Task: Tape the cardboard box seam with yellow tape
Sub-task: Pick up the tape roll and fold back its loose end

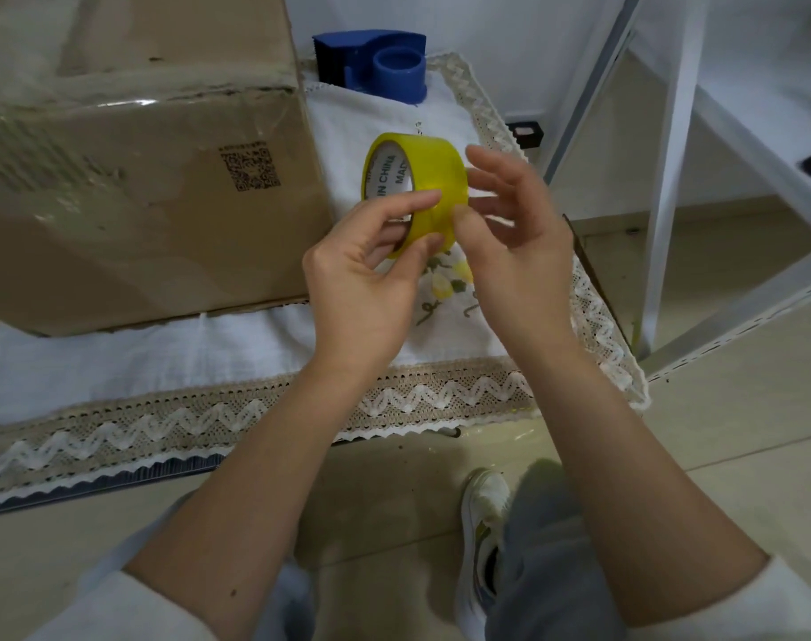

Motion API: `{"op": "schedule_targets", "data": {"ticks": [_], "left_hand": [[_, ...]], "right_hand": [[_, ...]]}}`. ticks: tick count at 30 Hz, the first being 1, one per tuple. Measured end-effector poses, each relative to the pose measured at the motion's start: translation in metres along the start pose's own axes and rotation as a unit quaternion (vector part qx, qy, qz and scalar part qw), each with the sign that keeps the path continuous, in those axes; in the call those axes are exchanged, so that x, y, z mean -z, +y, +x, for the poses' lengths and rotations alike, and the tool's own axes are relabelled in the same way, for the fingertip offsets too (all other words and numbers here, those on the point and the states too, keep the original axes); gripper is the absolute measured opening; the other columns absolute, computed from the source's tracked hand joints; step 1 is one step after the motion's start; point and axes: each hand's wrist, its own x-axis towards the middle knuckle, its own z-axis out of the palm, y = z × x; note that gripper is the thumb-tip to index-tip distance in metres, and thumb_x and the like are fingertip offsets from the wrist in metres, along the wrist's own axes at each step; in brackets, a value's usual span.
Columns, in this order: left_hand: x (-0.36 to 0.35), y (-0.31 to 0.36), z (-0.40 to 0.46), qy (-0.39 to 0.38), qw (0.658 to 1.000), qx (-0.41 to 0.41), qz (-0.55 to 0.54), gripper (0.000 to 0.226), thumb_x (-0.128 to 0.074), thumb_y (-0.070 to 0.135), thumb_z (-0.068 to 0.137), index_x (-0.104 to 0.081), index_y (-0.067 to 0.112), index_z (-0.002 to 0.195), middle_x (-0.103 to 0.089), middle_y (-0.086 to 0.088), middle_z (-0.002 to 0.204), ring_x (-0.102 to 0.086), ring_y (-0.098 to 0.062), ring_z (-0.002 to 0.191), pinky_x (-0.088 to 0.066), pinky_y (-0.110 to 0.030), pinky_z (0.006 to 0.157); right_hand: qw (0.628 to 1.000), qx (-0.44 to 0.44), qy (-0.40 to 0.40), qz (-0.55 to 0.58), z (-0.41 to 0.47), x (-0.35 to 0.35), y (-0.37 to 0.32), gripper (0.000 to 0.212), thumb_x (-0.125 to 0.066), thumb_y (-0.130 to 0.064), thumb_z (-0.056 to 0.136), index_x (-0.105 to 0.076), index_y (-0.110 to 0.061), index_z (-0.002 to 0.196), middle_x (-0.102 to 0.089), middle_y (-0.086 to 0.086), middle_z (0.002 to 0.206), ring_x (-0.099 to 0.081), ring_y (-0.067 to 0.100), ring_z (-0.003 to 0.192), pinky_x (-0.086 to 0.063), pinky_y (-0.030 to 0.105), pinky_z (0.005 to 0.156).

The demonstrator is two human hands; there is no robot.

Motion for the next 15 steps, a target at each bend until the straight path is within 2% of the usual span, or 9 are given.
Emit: {"op": "schedule_targets", "data": {"ticks": [3, 10, 12, 15], "left_hand": [[0.002, 0.000, 0.001, 0.003, 1.000, 0.021, -0.012, 0.036, -0.076, -0.002, 0.081, -0.069, 0.027, 0.102, -0.073, 0.005, 0.096, -0.069, -0.007, 0.085, -0.058, -0.027, 0.085], [0.002, -0.001, 0.000, -0.004, 1.000, 0.014, 0.007, 0.035, -0.078, 0.001, 0.080, -0.070, 0.027, 0.103, -0.075, -0.001, 0.099, -0.072, -0.013, 0.087, -0.058, -0.028, 0.086], [0.001, -0.003, 0.000, -0.003, 1.000, 0.019, 0.017, 0.034, -0.078, 0.001, 0.080, -0.071, 0.025, 0.104, -0.075, -0.001, 0.097, -0.072, -0.013, 0.086, -0.059, -0.028, 0.084], [0.000, -0.005, 0.004, 0.019, 0.999, 0.047, 0.017, 0.032, -0.076, -0.001, 0.080, -0.073, 0.016, 0.107, -0.074, 0.006, 0.091, -0.071, -0.002, 0.078, -0.057, -0.020, 0.076]], "right_hand": [[0.988, 0.109, 0.018, -0.106, 0.004, 0.005, 0.010, 0.018, -0.072, -0.012, 0.088, -0.074, -0.016, 0.106, -0.067, 0.004, 0.101, -0.066, 0.017, 0.088, -0.056, 0.038, 0.084], [0.968, 0.185, 0.032, -0.164, 0.011, 0.008, 0.016, 0.006, -0.070, -0.006, 0.090, -0.073, -0.003, 0.095, -0.064, 0.004, 0.093, -0.060, 0.007, 0.084, -0.048, 0.011, 0.080], [0.964, 0.194, 0.018, -0.182, 0.010, 0.006, 0.015, 0.006, -0.066, -0.004, 0.093, -0.070, -0.001, 0.096, -0.062, 0.005, 0.094, -0.059, 0.010, 0.084, -0.049, 0.014, 0.079], [0.957, 0.220, -0.022, -0.186, -0.001, -0.005, 0.009, 0.007, -0.061, -0.004, 0.094, -0.067, 0.000, 0.095, -0.057, -0.001, 0.095, -0.058, 0.017, 0.085, -0.052, 0.031, 0.077]]}}
